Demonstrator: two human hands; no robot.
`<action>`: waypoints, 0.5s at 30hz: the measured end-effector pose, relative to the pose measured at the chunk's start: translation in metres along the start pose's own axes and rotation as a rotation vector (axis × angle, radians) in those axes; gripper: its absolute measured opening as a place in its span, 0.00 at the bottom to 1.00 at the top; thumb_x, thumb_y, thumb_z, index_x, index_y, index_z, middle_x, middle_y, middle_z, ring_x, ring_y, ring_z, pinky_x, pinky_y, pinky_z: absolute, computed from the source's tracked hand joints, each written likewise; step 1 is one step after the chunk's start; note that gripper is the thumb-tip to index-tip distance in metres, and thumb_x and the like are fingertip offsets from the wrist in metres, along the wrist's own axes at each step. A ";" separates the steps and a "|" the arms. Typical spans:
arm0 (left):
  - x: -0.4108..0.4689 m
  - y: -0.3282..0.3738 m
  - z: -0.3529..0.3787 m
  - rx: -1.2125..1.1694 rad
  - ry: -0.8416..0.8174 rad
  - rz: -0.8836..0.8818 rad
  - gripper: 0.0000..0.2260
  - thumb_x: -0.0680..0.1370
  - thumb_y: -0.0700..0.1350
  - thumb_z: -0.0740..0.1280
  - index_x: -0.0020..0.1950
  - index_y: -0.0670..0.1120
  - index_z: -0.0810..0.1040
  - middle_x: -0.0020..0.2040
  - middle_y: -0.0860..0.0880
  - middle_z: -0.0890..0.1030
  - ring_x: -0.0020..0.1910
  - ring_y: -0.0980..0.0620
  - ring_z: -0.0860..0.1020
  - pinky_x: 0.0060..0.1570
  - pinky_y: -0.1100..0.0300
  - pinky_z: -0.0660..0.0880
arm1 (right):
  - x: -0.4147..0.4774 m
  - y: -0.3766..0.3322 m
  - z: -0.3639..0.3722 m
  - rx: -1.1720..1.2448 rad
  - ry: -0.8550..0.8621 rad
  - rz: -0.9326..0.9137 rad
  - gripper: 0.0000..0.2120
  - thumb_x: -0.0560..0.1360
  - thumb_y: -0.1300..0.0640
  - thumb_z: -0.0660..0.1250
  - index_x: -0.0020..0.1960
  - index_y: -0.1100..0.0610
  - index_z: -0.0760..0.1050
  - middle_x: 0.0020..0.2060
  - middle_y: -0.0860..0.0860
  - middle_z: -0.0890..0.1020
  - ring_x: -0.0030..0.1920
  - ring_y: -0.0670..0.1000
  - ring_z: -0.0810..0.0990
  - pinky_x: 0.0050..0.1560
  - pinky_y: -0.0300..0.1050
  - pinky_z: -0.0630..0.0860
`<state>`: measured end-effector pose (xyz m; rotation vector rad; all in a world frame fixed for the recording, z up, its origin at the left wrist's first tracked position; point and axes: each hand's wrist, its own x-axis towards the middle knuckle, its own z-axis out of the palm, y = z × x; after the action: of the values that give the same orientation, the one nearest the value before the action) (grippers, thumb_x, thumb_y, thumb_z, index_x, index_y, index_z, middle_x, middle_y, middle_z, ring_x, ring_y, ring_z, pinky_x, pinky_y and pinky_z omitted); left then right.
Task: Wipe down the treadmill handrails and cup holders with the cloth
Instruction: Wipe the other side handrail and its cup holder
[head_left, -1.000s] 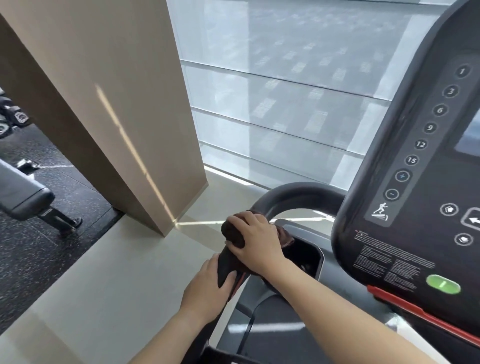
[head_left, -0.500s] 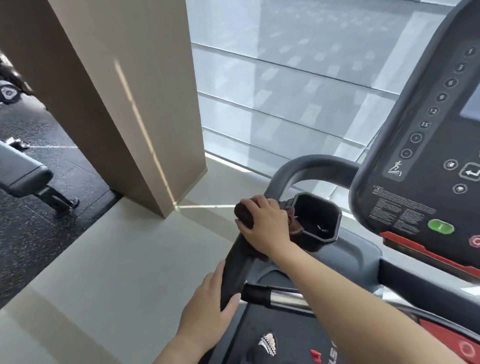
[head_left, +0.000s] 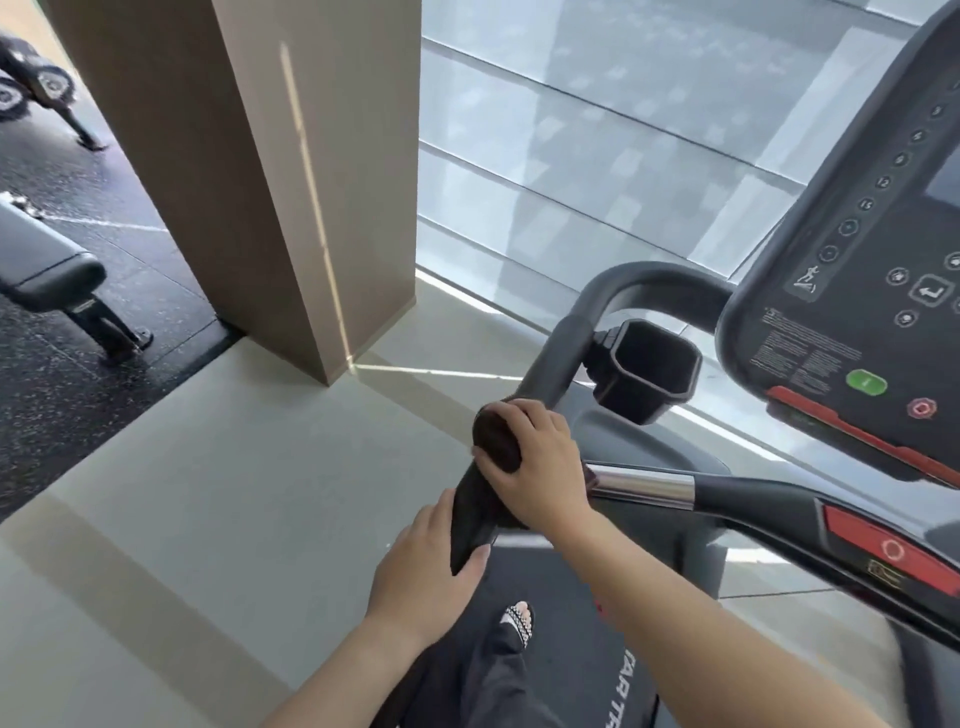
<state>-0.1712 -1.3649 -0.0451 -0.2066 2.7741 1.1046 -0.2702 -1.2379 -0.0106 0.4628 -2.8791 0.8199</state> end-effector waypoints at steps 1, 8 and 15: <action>0.001 0.001 -0.001 -0.022 -0.001 0.004 0.27 0.73 0.59 0.61 0.70 0.57 0.57 0.63 0.53 0.72 0.59 0.50 0.73 0.53 0.53 0.75 | -0.014 -0.002 0.003 0.024 0.000 -0.032 0.20 0.70 0.44 0.68 0.60 0.46 0.74 0.58 0.46 0.76 0.59 0.55 0.73 0.54 0.53 0.74; 0.000 -0.001 -0.002 -0.004 0.003 0.016 0.27 0.71 0.59 0.62 0.68 0.57 0.59 0.56 0.53 0.74 0.52 0.49 0.76 0.46 0.52 0.76 | 0.002 0.005 -0.001 0.095 0.004 0.016 0.19 0.72 0.45 0.69 0.61 0.47 0.74 0.59 0.45 0.76 0.61 0.53 0.71 0.55 0.50 0.72; -0.003 0.003 -0.003 -0.011 0.010 -0.020 0.29 0.72 0.58 0.63 0.71 0.56 0.58 0.61 0.53 0.74 0.57 0.51 0.75 0.51 0.53 0.76 | 0.002 0.007 -0.004 0.092 -0.023 -0.008 0.20 0.70 0.46 0.70 0.60 0.47 0.75 0.58 0.46 0.76 0.61 0.55 0.72 0.56 0.55 0.72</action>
<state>-0.1694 -1.3649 -0.0407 -0.2415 2.7694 1.1178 -0.2740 -1.2303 -0.0105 0.4958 -2.8683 0.9545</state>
